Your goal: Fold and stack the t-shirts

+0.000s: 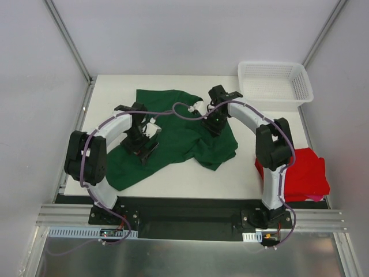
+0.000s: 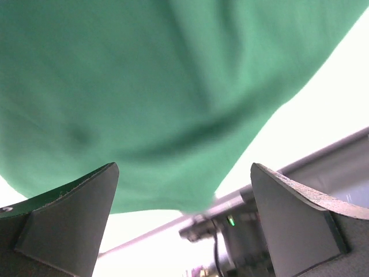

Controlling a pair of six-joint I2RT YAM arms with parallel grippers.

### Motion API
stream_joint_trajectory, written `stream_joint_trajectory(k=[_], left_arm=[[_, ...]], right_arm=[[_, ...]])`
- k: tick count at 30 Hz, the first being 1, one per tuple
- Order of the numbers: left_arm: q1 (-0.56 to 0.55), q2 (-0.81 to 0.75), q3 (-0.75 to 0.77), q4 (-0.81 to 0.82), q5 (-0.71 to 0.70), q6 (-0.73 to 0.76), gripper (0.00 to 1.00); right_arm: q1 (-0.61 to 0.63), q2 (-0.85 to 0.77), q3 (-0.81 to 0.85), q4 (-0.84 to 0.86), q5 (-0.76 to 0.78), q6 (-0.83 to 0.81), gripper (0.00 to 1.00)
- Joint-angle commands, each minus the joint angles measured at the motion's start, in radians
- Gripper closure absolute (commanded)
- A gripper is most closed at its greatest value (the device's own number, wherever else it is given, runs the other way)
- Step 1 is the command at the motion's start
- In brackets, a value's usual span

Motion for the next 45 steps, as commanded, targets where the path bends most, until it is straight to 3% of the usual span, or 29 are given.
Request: stream_joint_trajectory(k=[1, 3, 7, 11, 17, 21, 25, 28, 34, 39, 43, 45], left_arm=[[0.001, -0.125, -0.081, -0.153, 0.069, 0.040, 0.01], [0.002, -0.165, -0.153, -0.127, 0.054, 0.043, 0.01], [0.001, -0.183, -0.269, 0.019, -0.123, 0.045, 0.01], [0.004, -0.121, -0.358, 0.183, -0.219, 0.074, 0.01], [0.076, 0.008, -0.331, 0.283, -0.277, 0.117, 0.01], [0.178, 0.025, -0.322, 0.323, -0.343, 0.244, 0.01], [0.319, 0.034, -0.230, 0.321, -0.398, 0.360, 0.01], [0.363, 0.051, -0.133, 0.320, -0.426, 0.411, 0.01], [0.373, 0.132, 0.049, 0.314, -0.446, 0.450, 0.01], [0.373, 0.183, 0.134, 0.310, -0.448, 0.457, 0.00], [0.375, 0.202, 0.165, 0.310, -0.454, 0.499, 0.01], [0.373, 0.200, 0.174, 0.306, -0.454, 0.508, 0.01]], right_arm=[[0.010, 0.050, -0.019, 0.278, 0.063, 0.088, 0.48], [0.018, 0.087, -0.009, 0.345, 0.120, 0.101, 0.48], [0.027, 0.120, 0.017, 0.391, 0.190, 0.072, 0.47], [0.027, 0.153, 0.041, 0.360, 0.206, 0.004, 0.46], [0.018, 0.160, 0.049, 0.306, 0.267, -0.056, 0.46], [-0.005, 0.145, 0.017, 0.300, 0.307, -0.083, 0.46], [-0.022, 0.142, 0.018, 0.207, 0.353, -0.100, 0.46], [-0.025, 0.114, -0.005, 0.123, 0.336, -0.094, 0.46], [0.006, 0.019, -0.061, -0.130, 0.200, -0.045, 0.47], [0.052, -0.105, -0.160, -0.218, 0.144, -0.093, 0.47], [0.072, -0.107, -0.122, -0.339, 0.094, -0.099, 0.47], [0.057, -0.117, -0.085, -0.297, 0.137, -0.061, 0.47]])
